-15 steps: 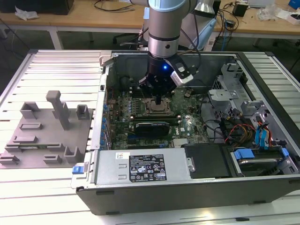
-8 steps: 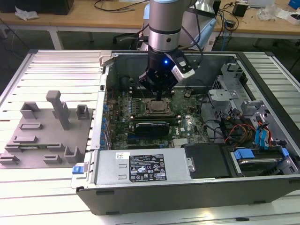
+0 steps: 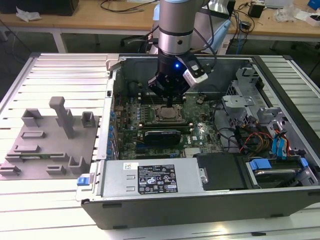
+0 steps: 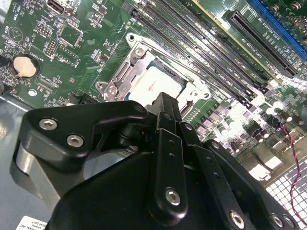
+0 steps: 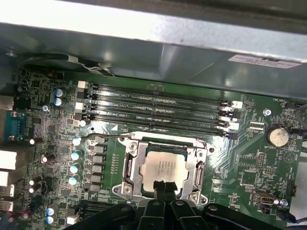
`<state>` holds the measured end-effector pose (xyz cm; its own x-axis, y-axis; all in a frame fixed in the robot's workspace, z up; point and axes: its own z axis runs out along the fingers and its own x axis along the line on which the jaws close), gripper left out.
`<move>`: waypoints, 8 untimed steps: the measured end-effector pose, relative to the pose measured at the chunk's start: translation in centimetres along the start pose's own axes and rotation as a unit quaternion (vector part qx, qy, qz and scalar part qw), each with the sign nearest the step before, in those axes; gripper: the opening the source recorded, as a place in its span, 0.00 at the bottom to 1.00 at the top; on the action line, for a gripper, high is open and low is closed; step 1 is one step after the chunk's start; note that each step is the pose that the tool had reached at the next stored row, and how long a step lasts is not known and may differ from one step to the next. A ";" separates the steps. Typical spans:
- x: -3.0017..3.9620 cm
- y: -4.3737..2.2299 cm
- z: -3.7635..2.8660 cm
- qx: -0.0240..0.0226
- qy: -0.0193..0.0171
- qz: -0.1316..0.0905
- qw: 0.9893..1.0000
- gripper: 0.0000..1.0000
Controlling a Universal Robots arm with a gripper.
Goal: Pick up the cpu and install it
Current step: 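Install the first cpu locking lever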
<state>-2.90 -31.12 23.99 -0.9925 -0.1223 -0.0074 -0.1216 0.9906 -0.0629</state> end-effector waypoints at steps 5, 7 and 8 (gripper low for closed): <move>0.00 0.00 -0.03 0.000 0.000 0.000 1.000 0.11; 0.00 -0.02 -0.28 0.000 0.000 0.000 1.000 0.11; 0.00 -0.03 -0.41 0.000 0.000 0.000 1.000 0.11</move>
<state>-2.90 -31.12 24.40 -0.9925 -0.1223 -0.0074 -0.1216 0.9906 -0.0630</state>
